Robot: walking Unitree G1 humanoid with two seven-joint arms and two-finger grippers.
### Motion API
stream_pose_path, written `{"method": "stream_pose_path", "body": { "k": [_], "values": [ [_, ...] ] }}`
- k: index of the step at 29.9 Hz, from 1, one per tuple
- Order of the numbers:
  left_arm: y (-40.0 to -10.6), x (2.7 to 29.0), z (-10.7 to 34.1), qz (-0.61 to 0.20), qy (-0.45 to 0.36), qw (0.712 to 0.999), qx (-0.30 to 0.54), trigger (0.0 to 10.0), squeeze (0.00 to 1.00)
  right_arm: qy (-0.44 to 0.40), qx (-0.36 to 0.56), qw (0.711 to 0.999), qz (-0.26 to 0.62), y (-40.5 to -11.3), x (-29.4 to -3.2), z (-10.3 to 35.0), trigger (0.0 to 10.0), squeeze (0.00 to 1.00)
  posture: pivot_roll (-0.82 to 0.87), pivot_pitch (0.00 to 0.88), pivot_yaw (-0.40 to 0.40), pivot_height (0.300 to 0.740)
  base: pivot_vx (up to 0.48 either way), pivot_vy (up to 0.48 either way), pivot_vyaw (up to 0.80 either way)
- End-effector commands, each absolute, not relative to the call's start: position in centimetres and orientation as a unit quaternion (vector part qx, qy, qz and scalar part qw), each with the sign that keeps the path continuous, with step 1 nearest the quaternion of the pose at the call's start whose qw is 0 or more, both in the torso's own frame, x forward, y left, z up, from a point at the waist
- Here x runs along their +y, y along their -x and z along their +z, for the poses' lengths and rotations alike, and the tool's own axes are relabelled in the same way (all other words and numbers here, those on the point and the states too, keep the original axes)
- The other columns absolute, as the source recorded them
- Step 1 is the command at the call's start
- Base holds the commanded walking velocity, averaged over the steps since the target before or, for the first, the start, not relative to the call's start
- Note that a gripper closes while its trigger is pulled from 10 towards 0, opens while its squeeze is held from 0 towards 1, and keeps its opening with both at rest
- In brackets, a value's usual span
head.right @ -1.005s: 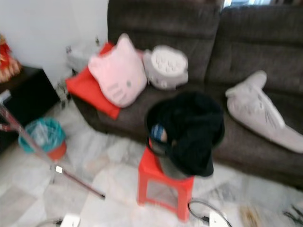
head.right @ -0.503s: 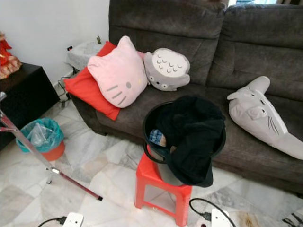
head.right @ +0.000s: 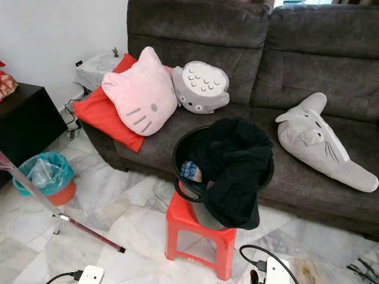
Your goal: Hang hanger
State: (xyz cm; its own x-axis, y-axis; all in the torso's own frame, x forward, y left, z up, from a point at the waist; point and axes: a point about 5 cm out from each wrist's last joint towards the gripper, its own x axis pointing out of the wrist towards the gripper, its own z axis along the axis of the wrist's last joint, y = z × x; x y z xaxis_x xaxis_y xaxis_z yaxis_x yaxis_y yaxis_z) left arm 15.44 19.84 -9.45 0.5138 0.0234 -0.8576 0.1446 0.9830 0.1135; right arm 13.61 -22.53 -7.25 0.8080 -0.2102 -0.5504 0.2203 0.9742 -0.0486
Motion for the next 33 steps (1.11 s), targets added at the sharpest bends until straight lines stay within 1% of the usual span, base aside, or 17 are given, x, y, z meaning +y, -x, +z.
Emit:
{"method": "stream_pose_path", "body": {
  "k": [1, 5, 9, 10, 12, 13, 17, 18, 19, 23, 27, 32, 33],
  "values": [
    [-15.1, 20.2, -9.6, -0.039, -0.1, 0.859, 0.5, 10.0, 0.0, 0.021, 0.219, 0.971, -0.088, -12.9, -22.2, -6.2, 10.0, 0.0, -0.08, 0.0, 0.039, 0.74, 0.0, 0.0, 0.0],
    [-15.2, 20.2, -9.5, -0.04, -0.101, 0.859, 0.5, 10.0, 0.0, 0.011, 0.243, 0.966, -0.091, -11.9, -21.7, -6.9, 10.0, 0.0, -0.08, 0.0, 0.043, 0.74, 0.0, 0.0, 0.0],
    [-15.2, 20.1, -9.5, -0.044, -0.102, 0.859, 0.5, 10.0, 0.0, -0.004, 0.257, 0.962, -0.097, -11.6, -21.4, -7.3, 10.0, 0.0, -0.08, 0.0, 0.045, 0.74, 0.0, 0.0, 0.0],
    [-15.2, 20.2, -9.5, -0.045, -0.103, 0.859, 0.499, 10.0, 0.0, -0.022, 0.24, 0.966, -0.09, -11.8, -20.8, -7.1, 10.0, 0.0, -0.08, 0.0, 0.043, 0.74, 0.0, 0.0, 0.0],
    [-15.3, 20.2, -9.5, -0.043, -0.103, 0.859, 0.499, 10.0, 0.0, -0.031, 0.211, 0.973, -0.091, -12.1, -20.4, -6.4, 10.0, 0.0, -0.08, 0.0, 0.042, 0.74, 0.0, 0.0, 0.0],
    [-15.3, 20.2, -9.5, -0.042, -0.103, 0.86, 0.499, 10.0, 0.0, -0.053, 0.193, 0.975, -0.099, -12.3, -20.2, -6.1, 10.0, 0.0, -0.08, 0.0, 0.047, 0.74, 0.0, 0.0, 0.0],
    [-15.3, 20.2, -9.5, -0.041, -0.103, 0.86, 0.498, 10.0, 0.0, -0.082, 0.172, 0.976, -0.109, -12.6, -20.2, -5.7, 10.0, 0.0, -0.08, 0.0, 0.052, 0.74, 0.0, 0.0, 0.0],
    [-15.3, 20.3, -9.5, -0.041, -0.106, 0.859, 0.498, 10.0, 0.0, -0.141, 0.128, 0.979, -0.073, -14.4, -20.3, -4.2, 10.0, 0.0, -0.08, 0.0, 0.053, 0.74, 0.0, 0.0, 0.0],
    [-15.3, 20.3, -9.5, -0.041, -0.106, 0.859, 0.498, 10.0, 0.0, -0.141, 0.128, 0.979, -0.073, -14.4, -20.3, -4.2, 10.0, 0.0, -0.08, 0.0, 0.053, 0.74, 0.0, 0.0, 0.0],
    [-15.4, 20.3, -9.4, -0.038, -0.107, 0.86, 0.497, 10.0, 0.0, -0.193, 0.088, 0.977, -0.025, -15.9, -20.1, -2.5, 10.0, 0.0, -0.08, 0.0, 0.05, 0.74, 0.0, 0.0, 0.0],
    [-15.4, 20.4, -9.4, -0.037, -0.108, 0.861, 0.496, 10.0, 0.0, -0.217, 0.075, 0.973, -0.001, -16.3, -19.9, -1.7, 10.0, 0.0, -0.08, 0.0, 0.052, 0.74, 0.0, 0.0, 0.0],
    [-15.4, 20.4, -9.4, -0.036, -0.108, 0.861, 0.496, 10.0, 0.0, -0.226, 0.071, 0.972, 0.008, -16.5, -19.7, -1.6, 10.0, 0.0, -0.08, 0.0, 0.054, 0.74, 0.0, 0.0, 0.0],
    [-15.4, 20.4, -9.4, -0.036, -0.109, 0.861, 0.496, 10.0, 0.0, -0.245, 0.078, 0.966, 0.031, -16.3, -19.1, -1.4, 10.0, 0.0, -0.08, 0.0, 0.055, 0.74, 0.0, 0.0, 0.0]
  ]
}}
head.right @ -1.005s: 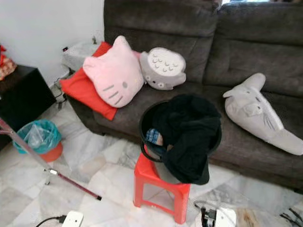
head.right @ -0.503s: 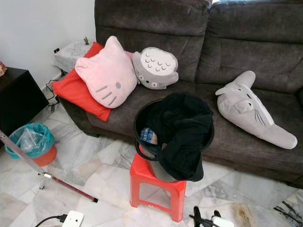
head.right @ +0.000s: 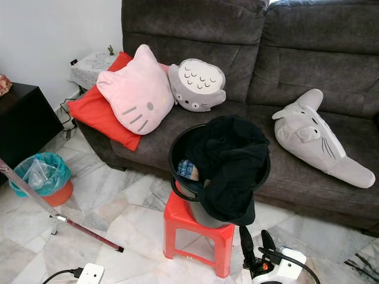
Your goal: Hang hanger
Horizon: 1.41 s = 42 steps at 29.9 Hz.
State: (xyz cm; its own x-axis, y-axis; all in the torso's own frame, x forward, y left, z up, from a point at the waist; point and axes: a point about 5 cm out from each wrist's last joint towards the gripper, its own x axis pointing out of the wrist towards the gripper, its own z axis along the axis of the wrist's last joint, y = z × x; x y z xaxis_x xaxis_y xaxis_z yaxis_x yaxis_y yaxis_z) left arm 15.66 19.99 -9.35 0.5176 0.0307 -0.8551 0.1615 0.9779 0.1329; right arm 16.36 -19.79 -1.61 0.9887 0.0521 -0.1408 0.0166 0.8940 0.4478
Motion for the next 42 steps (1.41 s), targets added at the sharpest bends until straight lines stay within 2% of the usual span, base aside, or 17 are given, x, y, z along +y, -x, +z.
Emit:
{"method": "stream_pose_path", "body": {
  "k": [1, 4, 12, 22, 33, 42],
  "values": [
    [-15.4, 20.4, -9.4, -0.036, -0.109, 0.861, 0.496, 10.0, 0.0, -0.245, 0.078, 0.966, 0.031, -16.3, -19.1, -1.4, 10.0, 0.0, -0.08, 0.0, 0.055, 0.74, 0.0, 0.0, 0.0],
    [-15.4, 20.5, -9.4, -0.036, -0.111, 0.861, 0.496, 10.0, 0.0, -0.265, 0.1, 0.957, 0.069, -15.4, -18.5, -1.7, 10.0, 0.0, -0.07, 0.0, 0.054, 0.74, 0.0, 0.0, 0.0],
    [-15.3, 20.5, -9.4, -0.036, -0.112, 0.86, 0.496, 10.0, 0.0, -0.278, 0.105, 0.951, 0.083, -14.9, -18.8, -1.3, 10.0, 0.0, -0.08, 0.0, 0.056, 0.74, 0.0, 0.0, 0.0],
    [-15.4, 20.5, -9.4, -0.032, -0.112, 0.861, 0.495, 10.0, 0.0, -0.273, 0.089, 0.955, 0.079, -16.4, -20.0, 0.0, 10.0, 0.0, -0.08, 0.0, 0.054, 0.74, 0.0, 0.0, 0.0],
    [-15.4, 20.7, -9.3, -0.029, -0.116, 0.862, 0.492, 10.0, 0.0, -0.277, 0.063, 0.951, 0.121, -18.6, -19.6, 1.4, 10.0, 0.0, -0.07, 0.0, 0.058, 0.74, 0.0, 0.0, 0.0],
    [-15.4, 20.7, -9.3, -0.025, -0.117, 0.863, 0.491, 10.0, 0.0, -0.277, 0.058, 0.949, 0.141, -19.4, -19.1, 1.9, 10.0, 0.0, -0.07, 0.0, 0.055, 0.74, 0.0, 0.0, 0.0]
  ]
}}
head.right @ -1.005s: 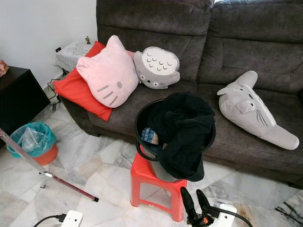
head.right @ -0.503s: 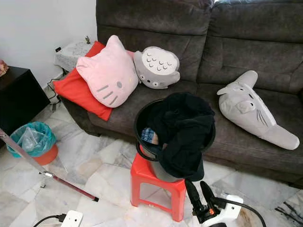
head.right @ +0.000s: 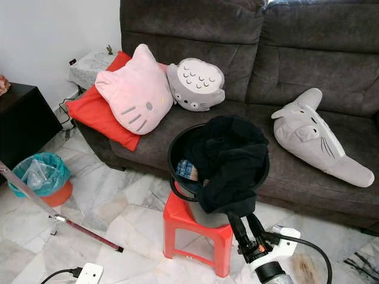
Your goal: Hang hanger
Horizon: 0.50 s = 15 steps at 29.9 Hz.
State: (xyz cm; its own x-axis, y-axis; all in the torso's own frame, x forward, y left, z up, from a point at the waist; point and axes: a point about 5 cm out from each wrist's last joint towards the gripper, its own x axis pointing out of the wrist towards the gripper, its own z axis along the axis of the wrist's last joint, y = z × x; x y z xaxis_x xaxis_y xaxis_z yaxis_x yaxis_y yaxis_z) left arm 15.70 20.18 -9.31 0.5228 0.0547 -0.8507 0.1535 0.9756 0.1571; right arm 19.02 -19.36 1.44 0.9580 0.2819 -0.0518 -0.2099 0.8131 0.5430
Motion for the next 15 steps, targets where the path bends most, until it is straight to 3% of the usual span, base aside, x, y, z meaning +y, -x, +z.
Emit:
{"method": "stream_pose_path", "body": {
  "k": [1, 10, 15],
  "values": [
    [-15.4, 20.7, -9.3, -0.025, -0.117, 0.863, 0.491, 10.0, 0.0, -0.277, 0.057, 0.949, 0.142, -19.4, -19.1, 2.0, 10.0, 0.0, -0.07, 0.0, 0.054, 0.74, 0.0, 0.0, 0.0],
    [-15.4, 20.5, -9.4, -0.024, -0.116, 0.863, 0.49, 10.0, 0.0, -0.276, 0.051, 0.947, 0.156, -19.7, -18.8, 2.5, 10.0, 0.0, -0.07, 0.0, 0.048, 0.74, 0.0, 0.0, 0.0],
    [-15.5, 20.4, -9.4, -0.026, -0.114, 0.864, 0.49, 10.0, 0.0, -0.282, 0.093, 0.946, 0.131, -19.3, -18.8, 1.3, 10.0, 0.0, -0.07, 0.0, 0.047, 0.74, 0.0, 0.0, 0.0]
  ]
}}
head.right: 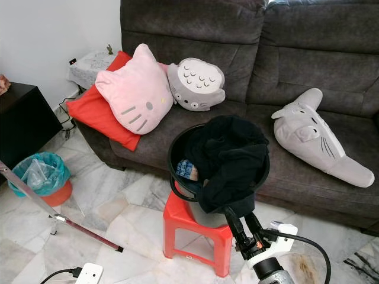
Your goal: Hang hanger
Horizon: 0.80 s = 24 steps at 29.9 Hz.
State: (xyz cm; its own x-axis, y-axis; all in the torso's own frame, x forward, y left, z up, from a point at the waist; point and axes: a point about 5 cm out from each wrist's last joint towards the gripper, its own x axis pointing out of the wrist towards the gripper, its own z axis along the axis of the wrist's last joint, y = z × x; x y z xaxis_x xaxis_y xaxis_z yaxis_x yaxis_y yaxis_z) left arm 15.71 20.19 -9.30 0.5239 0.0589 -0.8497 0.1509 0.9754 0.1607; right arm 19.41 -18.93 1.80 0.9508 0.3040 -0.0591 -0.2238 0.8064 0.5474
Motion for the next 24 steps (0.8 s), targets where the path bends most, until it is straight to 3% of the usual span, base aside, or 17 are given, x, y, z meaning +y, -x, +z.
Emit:
{"method": "stream_pose_path", "body": {
  "k": [1, 9, 24],
  "values": [
    [-15.5, 20.4, -9.4, -0.026, -0.114, 0.864, 0.49, 10.0, 0.0, -0.287, 0.101, 0.944, 0.124, -19.2, -18.8, 1.1, 10.0, 0.0, -0.07, 0.0, 0.047, 0.74, 0.0, 0.0, 0.0],
    [-15.5, 20.4, -9.4, -0.026, -0.115, 0.864, 0.49, 10.0, 0.0, -0.36, 0.105, 0.917, 0.138, -18.8, -18.4, 1.4, 10.0, 0.0, -0.07, 0.0, 0.046, 0.74, 0.0, 0.0, 0.0],
    [-15.6, 20.5, -9.3, -0.024, -0.117, 0.864, 0.489, 10.0, 0.0, -0.363, 0.084, 0.914, 0.163, -19.0, -18.4, 2.5, 10.0, 0.0, -0.08, 0.0, 0.051, 0.74, 0.0, 0.0, 0.0]
  ]
}}
